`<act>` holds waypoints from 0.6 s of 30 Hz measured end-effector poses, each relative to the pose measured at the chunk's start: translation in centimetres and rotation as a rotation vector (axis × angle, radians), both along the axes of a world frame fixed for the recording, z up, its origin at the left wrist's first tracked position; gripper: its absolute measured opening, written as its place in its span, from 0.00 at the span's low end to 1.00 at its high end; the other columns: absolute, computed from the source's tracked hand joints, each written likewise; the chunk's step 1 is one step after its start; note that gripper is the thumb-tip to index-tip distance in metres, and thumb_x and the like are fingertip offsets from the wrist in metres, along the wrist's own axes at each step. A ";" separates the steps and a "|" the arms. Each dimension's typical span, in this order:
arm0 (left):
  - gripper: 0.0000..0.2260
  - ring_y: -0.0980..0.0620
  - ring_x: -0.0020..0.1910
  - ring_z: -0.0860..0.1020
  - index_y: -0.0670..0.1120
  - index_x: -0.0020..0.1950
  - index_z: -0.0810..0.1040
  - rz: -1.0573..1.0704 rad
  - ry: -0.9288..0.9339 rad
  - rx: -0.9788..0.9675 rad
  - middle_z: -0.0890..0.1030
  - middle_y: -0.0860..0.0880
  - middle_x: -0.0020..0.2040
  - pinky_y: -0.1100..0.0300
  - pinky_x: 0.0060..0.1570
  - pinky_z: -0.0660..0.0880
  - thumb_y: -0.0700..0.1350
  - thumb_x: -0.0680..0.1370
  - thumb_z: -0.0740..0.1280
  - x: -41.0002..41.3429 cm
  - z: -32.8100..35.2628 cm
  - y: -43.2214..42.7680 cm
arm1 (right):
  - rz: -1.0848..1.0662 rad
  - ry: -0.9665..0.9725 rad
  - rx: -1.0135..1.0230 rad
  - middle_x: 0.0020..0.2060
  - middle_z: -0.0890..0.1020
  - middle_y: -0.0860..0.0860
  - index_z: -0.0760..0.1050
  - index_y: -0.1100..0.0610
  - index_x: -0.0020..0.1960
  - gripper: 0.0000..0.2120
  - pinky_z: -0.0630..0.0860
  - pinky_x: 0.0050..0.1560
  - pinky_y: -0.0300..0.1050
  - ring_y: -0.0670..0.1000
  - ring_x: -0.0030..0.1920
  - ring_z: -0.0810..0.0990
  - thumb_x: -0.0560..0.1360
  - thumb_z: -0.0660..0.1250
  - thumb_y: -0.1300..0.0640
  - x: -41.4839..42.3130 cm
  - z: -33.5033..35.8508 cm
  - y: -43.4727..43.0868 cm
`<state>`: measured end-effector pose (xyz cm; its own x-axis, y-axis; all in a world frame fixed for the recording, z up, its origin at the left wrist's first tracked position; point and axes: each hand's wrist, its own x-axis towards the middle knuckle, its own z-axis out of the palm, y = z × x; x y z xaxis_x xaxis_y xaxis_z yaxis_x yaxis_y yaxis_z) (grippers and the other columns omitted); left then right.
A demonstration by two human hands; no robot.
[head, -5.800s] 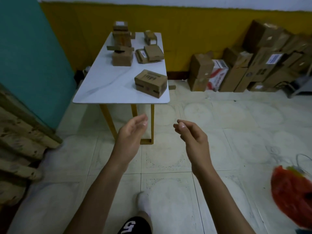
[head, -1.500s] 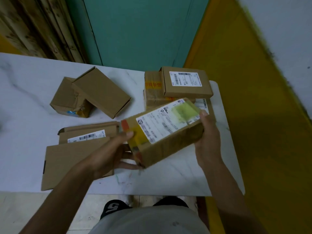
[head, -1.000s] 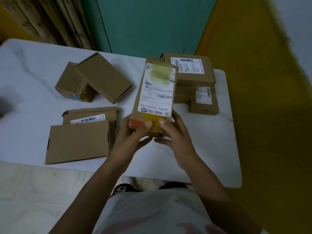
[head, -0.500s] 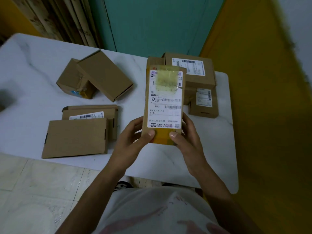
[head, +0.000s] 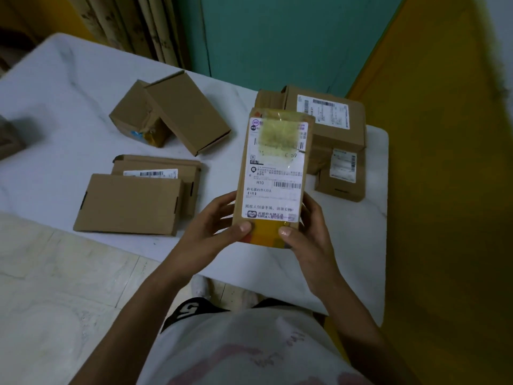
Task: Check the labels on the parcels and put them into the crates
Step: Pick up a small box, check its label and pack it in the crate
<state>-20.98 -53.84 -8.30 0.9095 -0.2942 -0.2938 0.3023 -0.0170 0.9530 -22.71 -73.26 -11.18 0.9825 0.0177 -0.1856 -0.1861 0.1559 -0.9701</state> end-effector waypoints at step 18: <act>0.25 0.47 0.58 0.80 0.58 0.63 0.73 0.722 -0.002 -0.192 0.80 0.52 0.60 0.58 0.53 0.79 0.55 0.66 0.71 -14.8 -1.1 21.9 | 0.955 0.049 -0.135 0.66 0.76 0.44 0.63 0.44 0.73 0.37 0.78 0.55 0.42 0.46 0.63 0.77 0.67 0.74 0.50 0.7 2.1 23.0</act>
<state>-35.76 -31.99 -9.45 0.8964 0.3307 -0.2953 0.1733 0.3517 0.9199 -22.04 -50.29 -9.10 0.5560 0.7810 -0.2846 -0.2171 -0.1941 -0.9566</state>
